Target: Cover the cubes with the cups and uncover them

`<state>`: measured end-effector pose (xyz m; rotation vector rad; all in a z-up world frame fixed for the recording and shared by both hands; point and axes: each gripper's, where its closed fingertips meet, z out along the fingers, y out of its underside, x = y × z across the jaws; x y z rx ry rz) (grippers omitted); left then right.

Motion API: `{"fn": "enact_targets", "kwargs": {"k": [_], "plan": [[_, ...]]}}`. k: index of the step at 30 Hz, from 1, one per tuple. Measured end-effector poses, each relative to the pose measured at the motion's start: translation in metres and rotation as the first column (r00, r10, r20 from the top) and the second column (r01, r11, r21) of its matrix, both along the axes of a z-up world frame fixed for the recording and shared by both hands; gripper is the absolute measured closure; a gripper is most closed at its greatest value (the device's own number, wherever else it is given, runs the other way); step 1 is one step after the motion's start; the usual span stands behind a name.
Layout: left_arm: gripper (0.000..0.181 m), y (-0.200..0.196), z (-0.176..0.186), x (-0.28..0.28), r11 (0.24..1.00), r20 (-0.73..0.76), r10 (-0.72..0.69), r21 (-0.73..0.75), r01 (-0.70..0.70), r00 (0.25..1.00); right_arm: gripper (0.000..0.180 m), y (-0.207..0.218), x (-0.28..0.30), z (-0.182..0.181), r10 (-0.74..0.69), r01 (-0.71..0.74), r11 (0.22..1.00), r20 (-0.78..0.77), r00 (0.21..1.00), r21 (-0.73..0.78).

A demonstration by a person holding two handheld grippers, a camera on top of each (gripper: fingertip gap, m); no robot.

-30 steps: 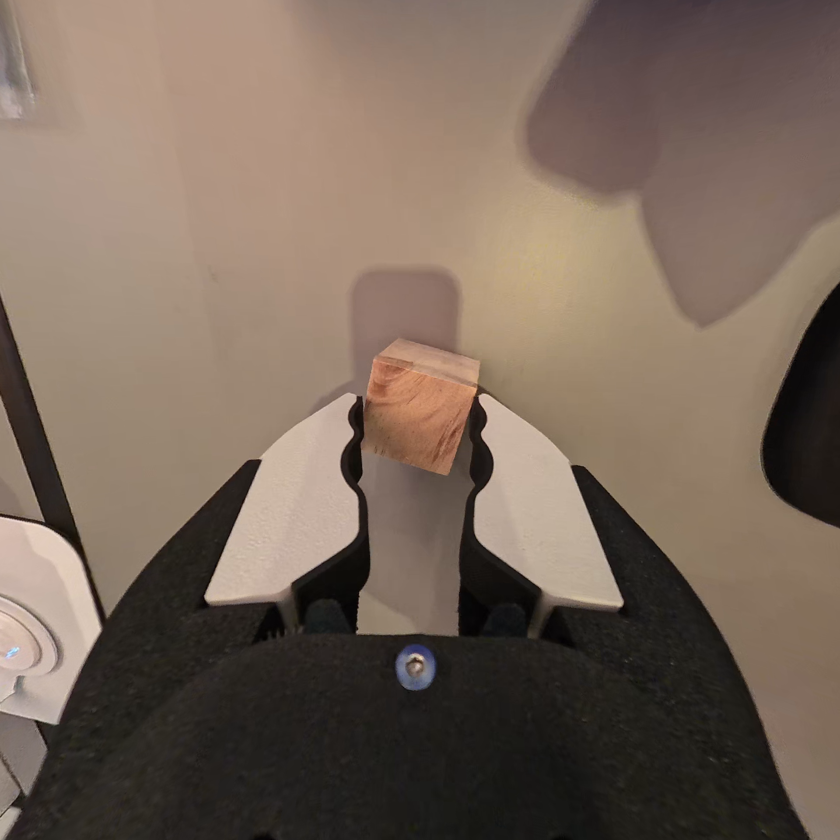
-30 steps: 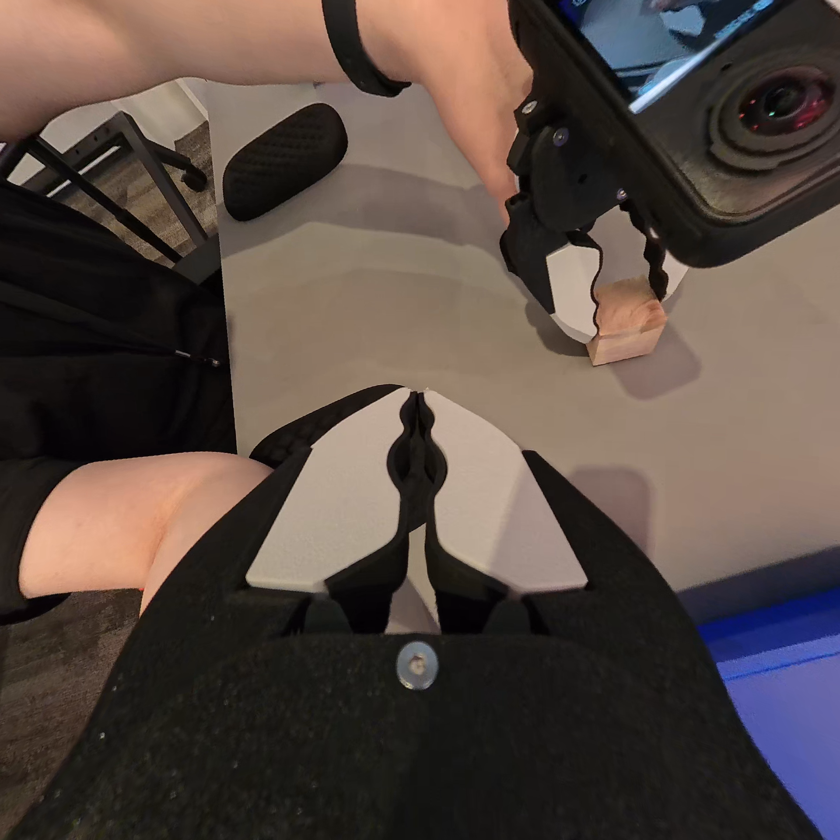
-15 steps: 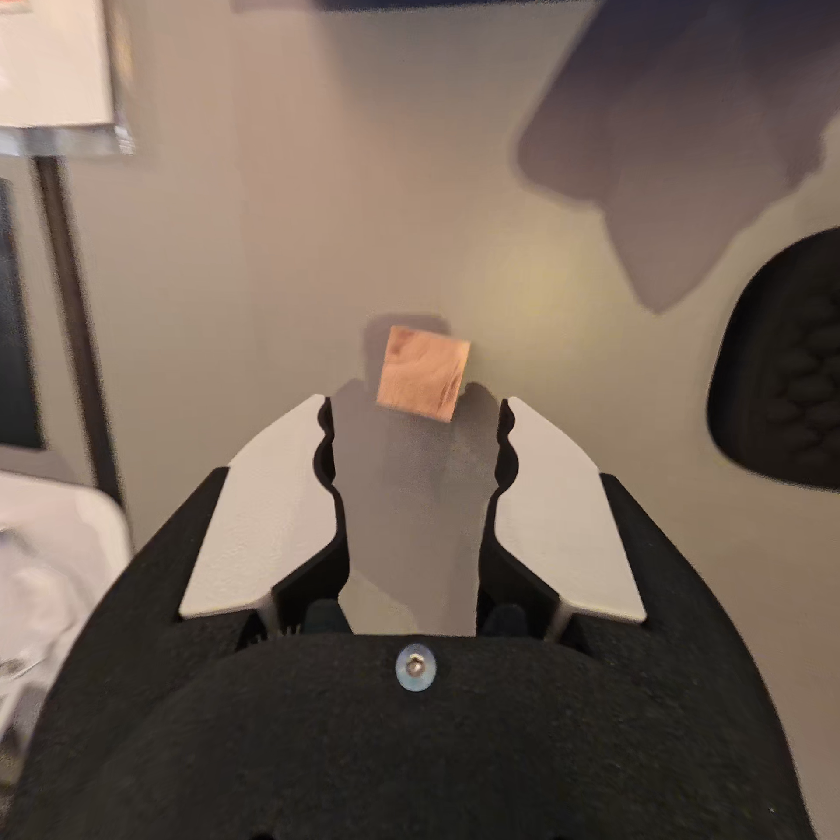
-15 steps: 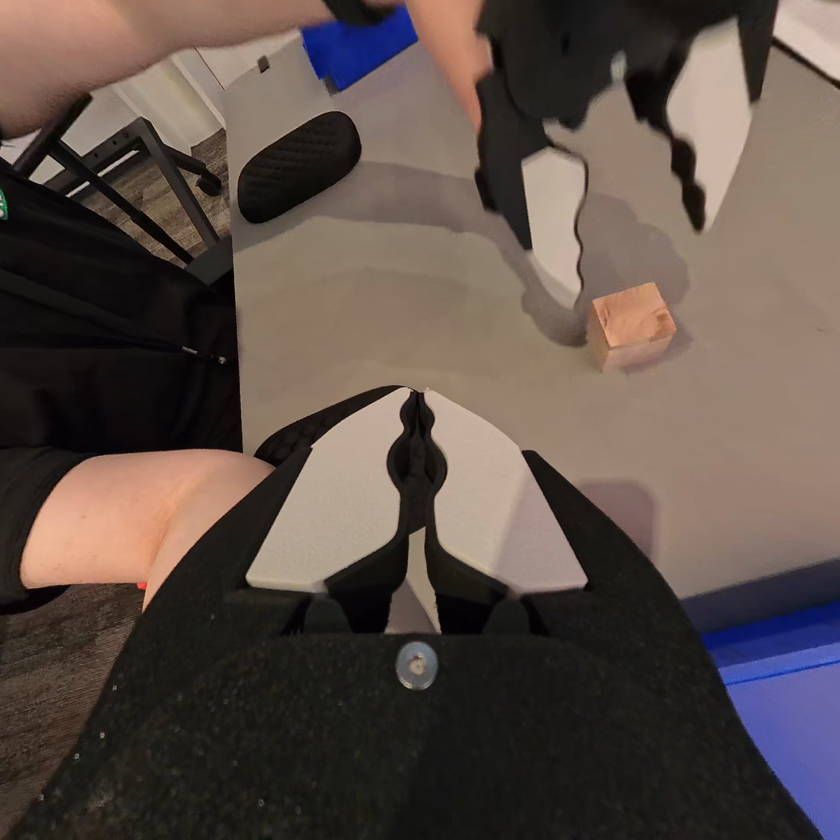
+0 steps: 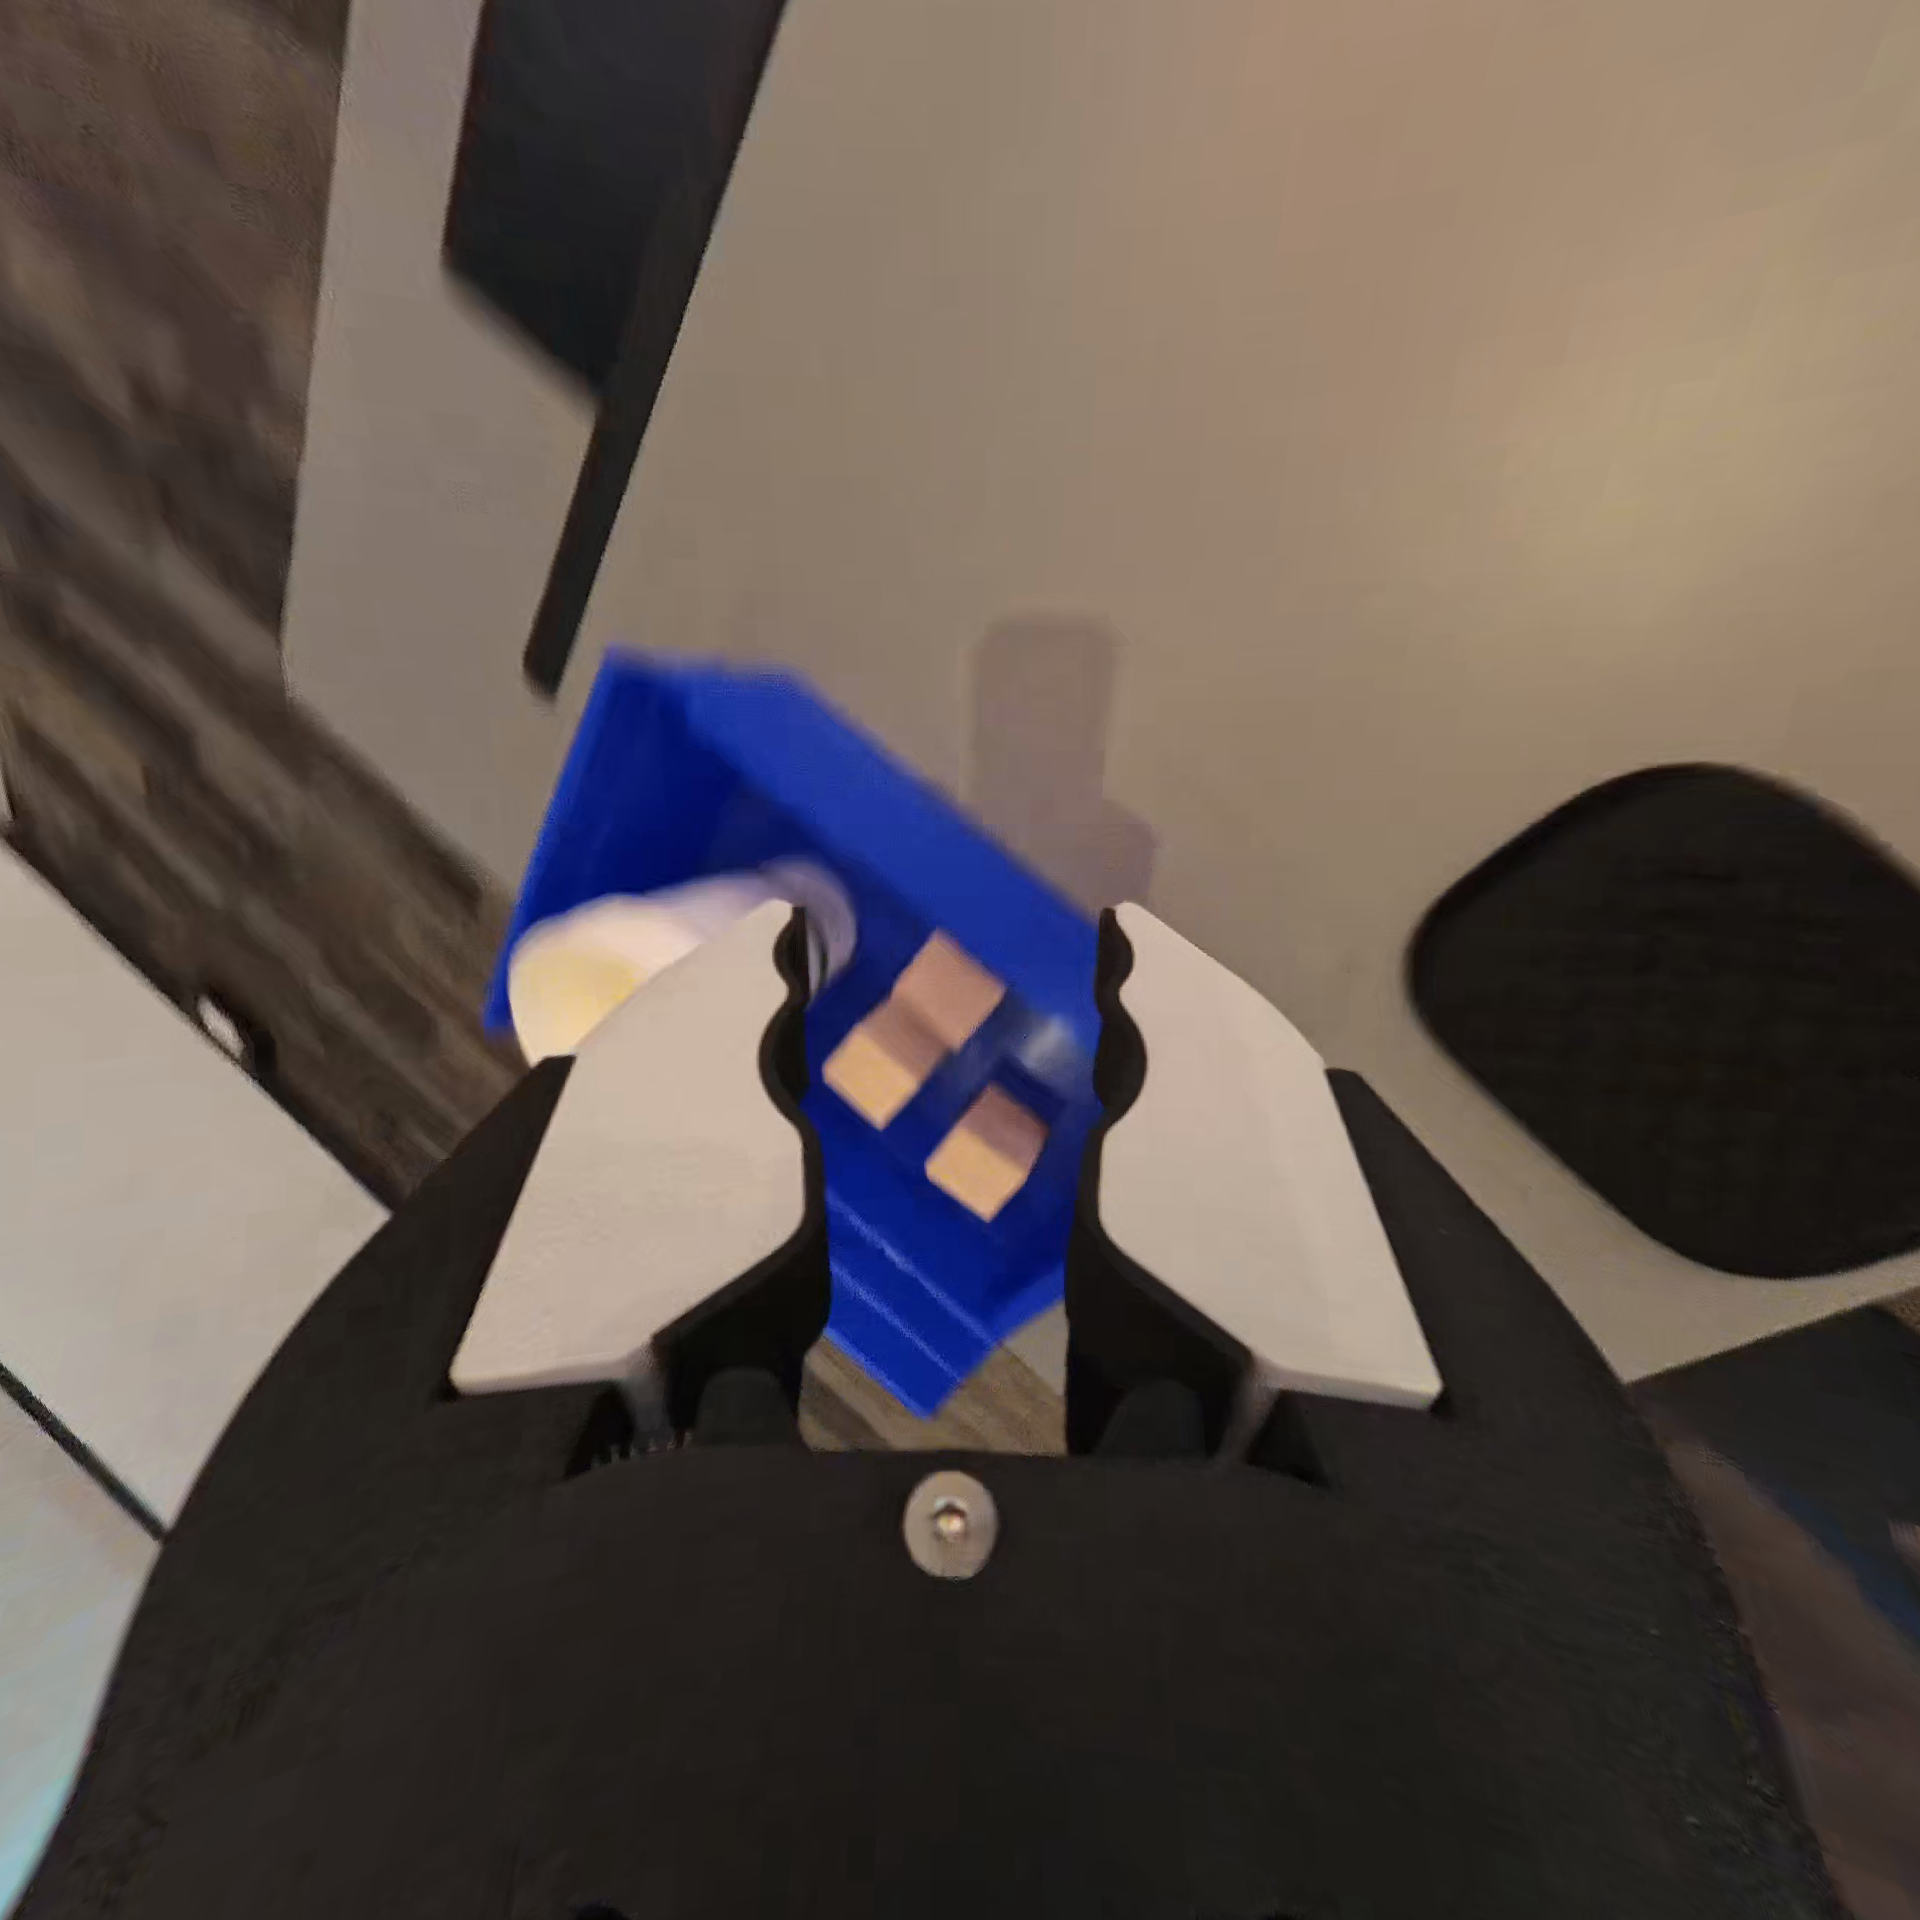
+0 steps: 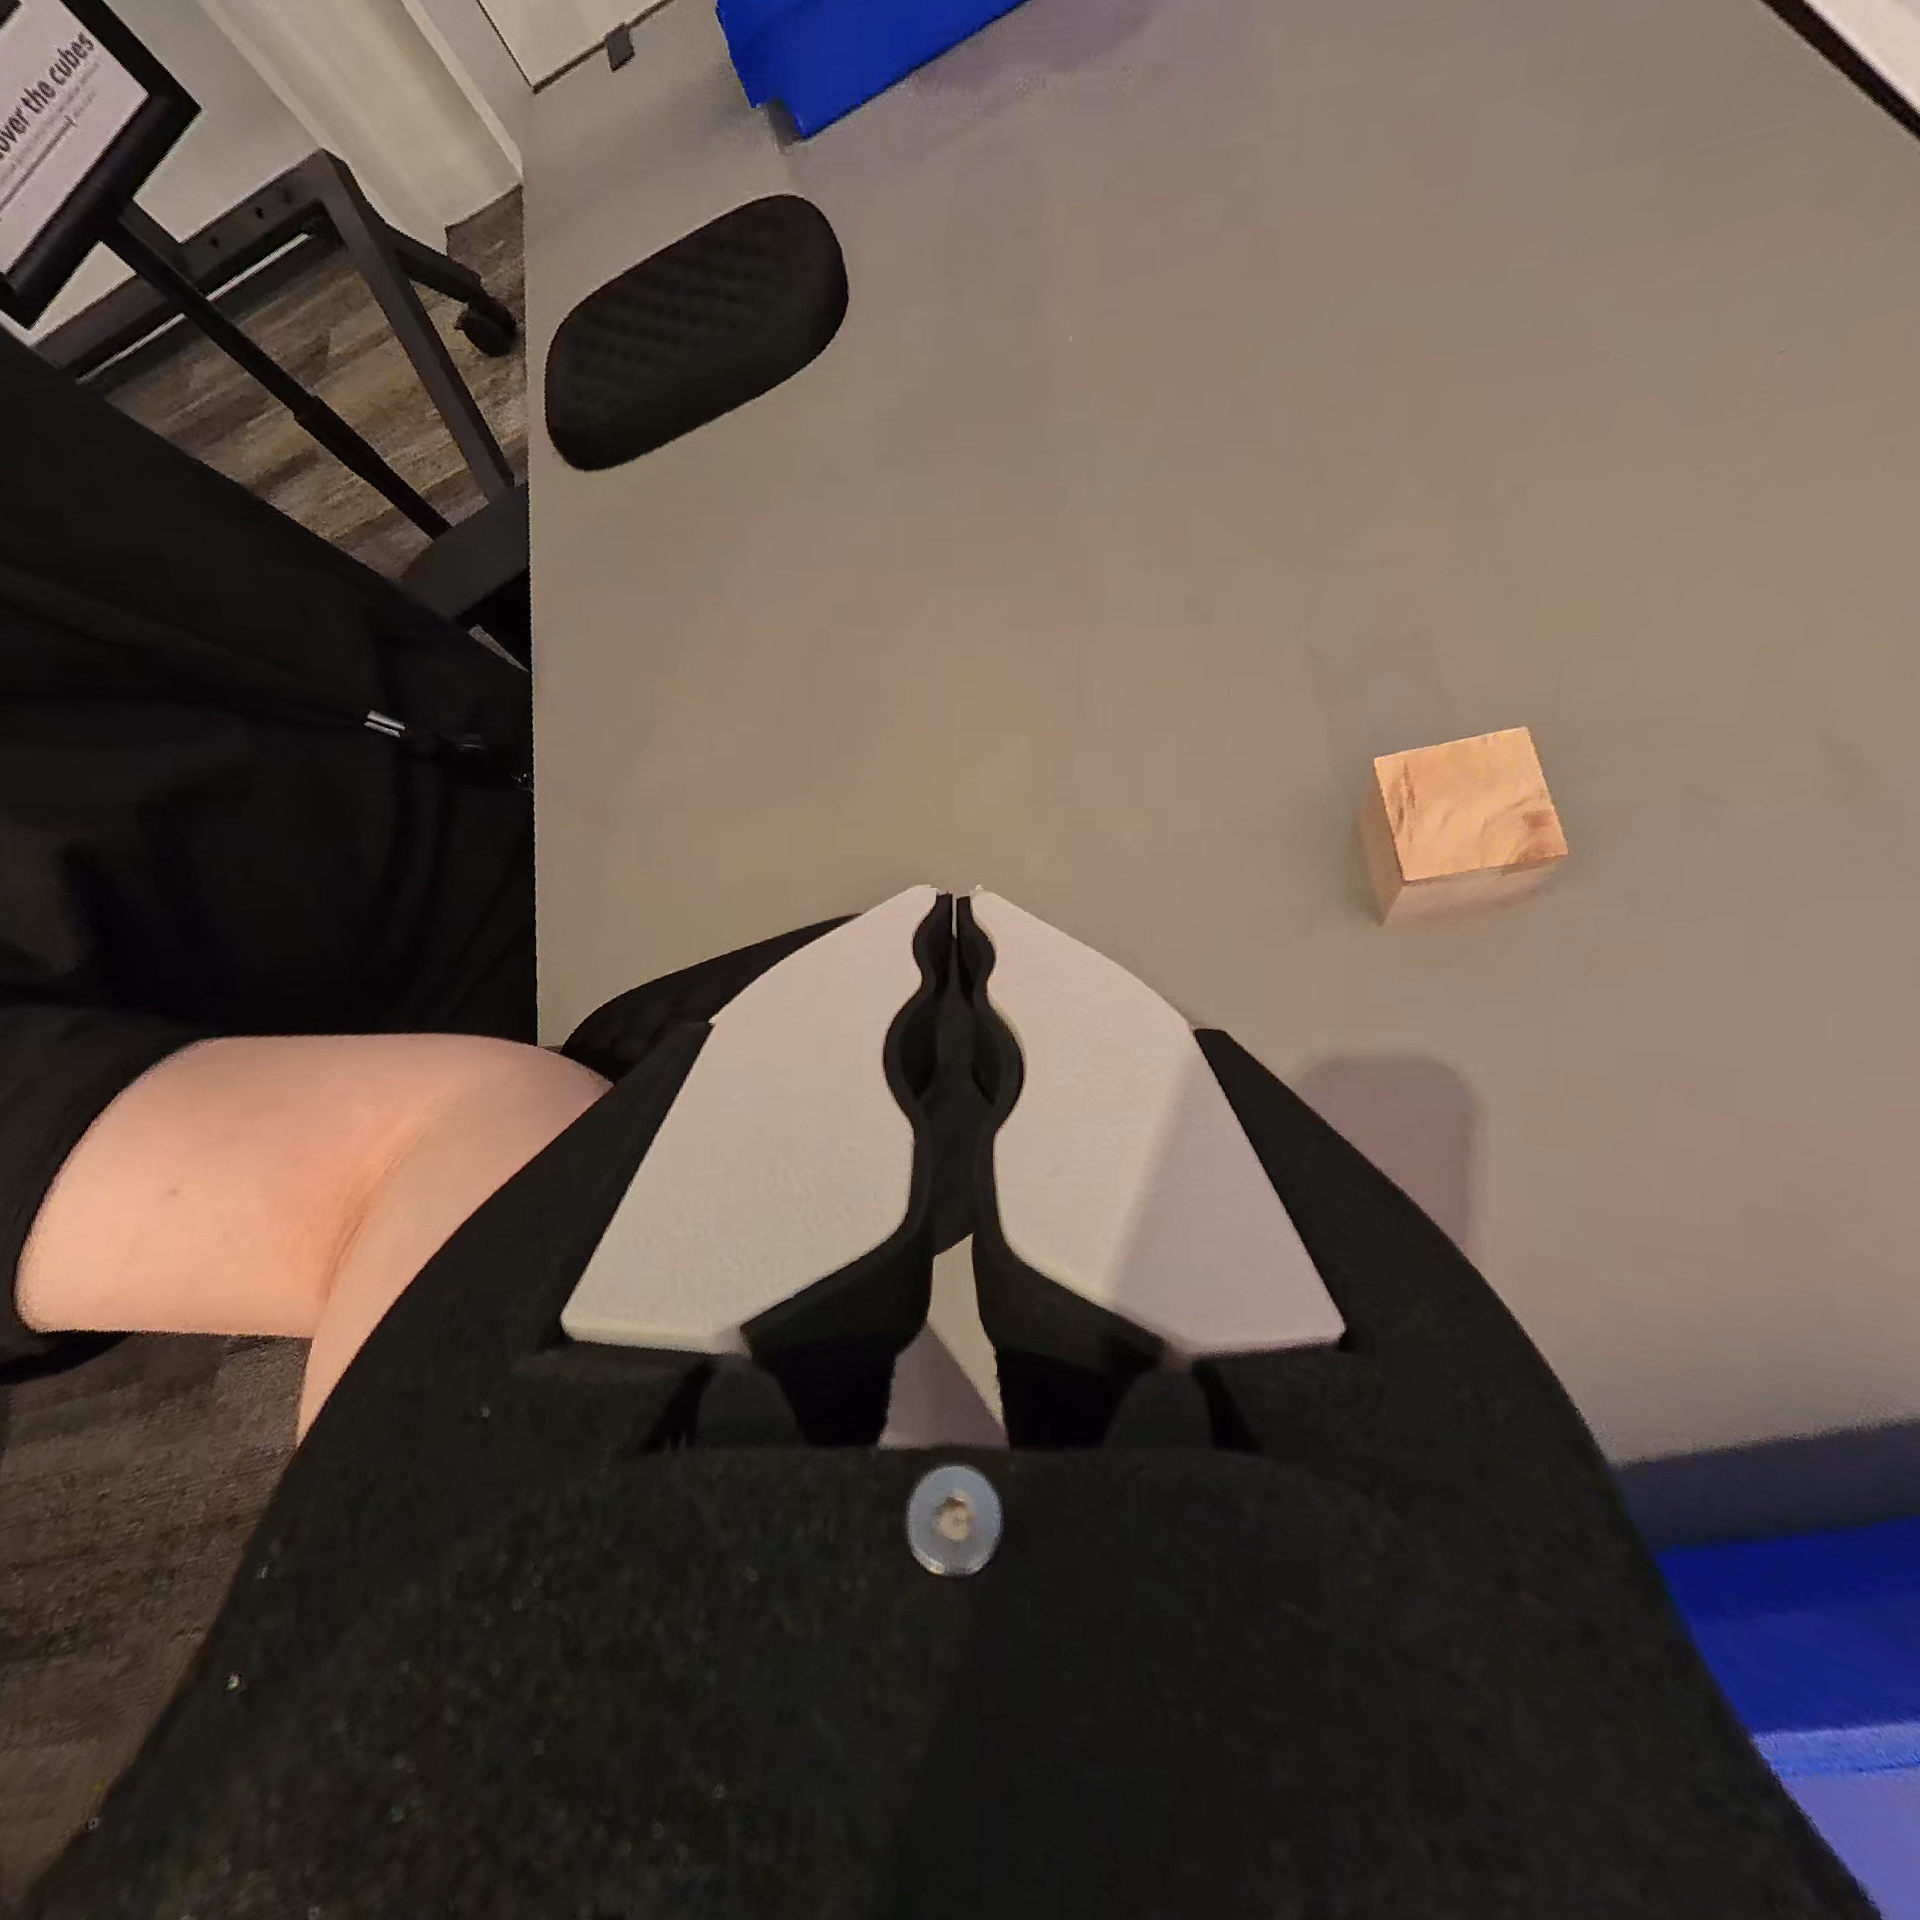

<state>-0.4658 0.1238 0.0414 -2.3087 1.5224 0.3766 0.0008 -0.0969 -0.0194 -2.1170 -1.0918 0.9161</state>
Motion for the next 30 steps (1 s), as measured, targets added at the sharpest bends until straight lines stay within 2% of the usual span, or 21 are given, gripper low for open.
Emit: {"fn": "enact_targets", "kwargs": {"k": [2, 4, 6, 9, 14, 18, 22, 30], "plan": [[0.129, 0.005, -0.017, -0.066, 0.971, 0.072, 0.238, 0.017, -0.239, 0.969, 0.179, 0.003, -0.001, -0.002, 0.001, -0.001, 1.0, 0.006, 1.0, -0.016], [0.127, 0.001, -0.044, -0.122, 0.893, 0.137, 0.447, -0.018, -0.449, 0.884, 0.179, 0.006, -0.001, -0.004, -0.001, 0.001, 1.0, 0.011, 1.0, -0.026], [0.125, -0.005, -0.071, -0.159, 0.813, 0.198, 0.581, -0.084, -0.577, 0.79, 0.177, 0.01, -0.001, -0.004, -0.01, 0.01, 1.0, 0.009, 1.0, -0.028], [0.122, -0.011, -0.1, -0.183, 0.719, 0.281, 0.693, -0.201, -0.666, 0.664, 0.177, 0.017, 0.001, 0.0, -0.037, 0.037, 0.999, -0.011, 0.999, -0.019], [0.119, -0.009, -0.123, -0.188, 0.674, 0.319, 0.735, -0.259, -0.692, 0.598, 0.177, 0.017, 0.003, -0.002, -0.04, 0.039, 0.999, -0.013, 0.999, -0.026], [0.117, -0.012, -0.141, -0.183, 0.656, 0.284, 0.754, -0.286, -0.699, 0.592, 0.177, 0.017, 0.005, -0.004, -0.052, 0.051, 0.998, -0.022, 0.998, -0.035], [0.117, -0.013, -0.156, -0.187, 0.648, 0.227, 0.761, -0.253, -0.718, 0.607, 0.177, 0.017, 0.007, -0.001, -0.063, 0.062, 0.998, -0.058, 0.996, -0.026], [0.121, -0.018, -0.169, -0.192, 0.59, 0.177, 0.807, -0.279, -0.758, 0.563, 0.177, 0.016, 0.011, -0.002, -0.071, 0.069, 0.997, -0.076, 0.995, -0.025]]}}
